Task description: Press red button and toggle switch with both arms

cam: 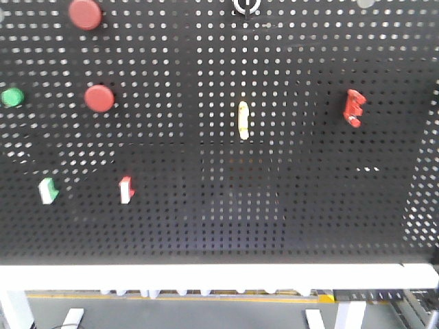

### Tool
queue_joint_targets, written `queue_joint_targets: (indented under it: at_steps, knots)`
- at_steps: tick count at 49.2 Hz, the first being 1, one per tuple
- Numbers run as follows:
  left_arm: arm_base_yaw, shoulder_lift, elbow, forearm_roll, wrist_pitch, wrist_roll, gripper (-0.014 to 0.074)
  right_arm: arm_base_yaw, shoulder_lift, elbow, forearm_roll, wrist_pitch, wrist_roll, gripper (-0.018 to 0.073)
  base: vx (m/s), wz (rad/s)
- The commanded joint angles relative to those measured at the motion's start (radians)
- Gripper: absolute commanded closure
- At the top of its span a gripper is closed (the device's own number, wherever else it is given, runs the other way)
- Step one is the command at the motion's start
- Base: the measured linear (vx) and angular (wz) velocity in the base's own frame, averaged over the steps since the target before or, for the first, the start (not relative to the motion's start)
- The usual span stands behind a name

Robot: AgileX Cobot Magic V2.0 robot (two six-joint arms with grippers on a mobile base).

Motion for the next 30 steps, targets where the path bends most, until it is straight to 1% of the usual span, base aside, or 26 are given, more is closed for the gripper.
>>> queue_joint_targets:
  at_steps: [1, 16, 30]
  knots:
    - [-0.002, -0.015, 0.033, -0.008, -0.084, -0.005, 0.0594, -0.008, -0.013, 0.011, -0.003, -0.079, -0.005, 0.0563, 0.20, -0.02]
    - [-0.002, -0.015, 0.033, -0.008, -0.084, -0.005, 0.0594, -0.008, -0.013, 0.011, -0.003, -0.079, -0.005, 0.0563, 0.16, 0.00]
    - [-0.002, -0.015, 0.033, -0.008, -0.084, -0.005, 0.0594, -0.008, -0.013, 0.011, -0.003, -0.079, -0.005, 0.0563, 0.10, 0.01]
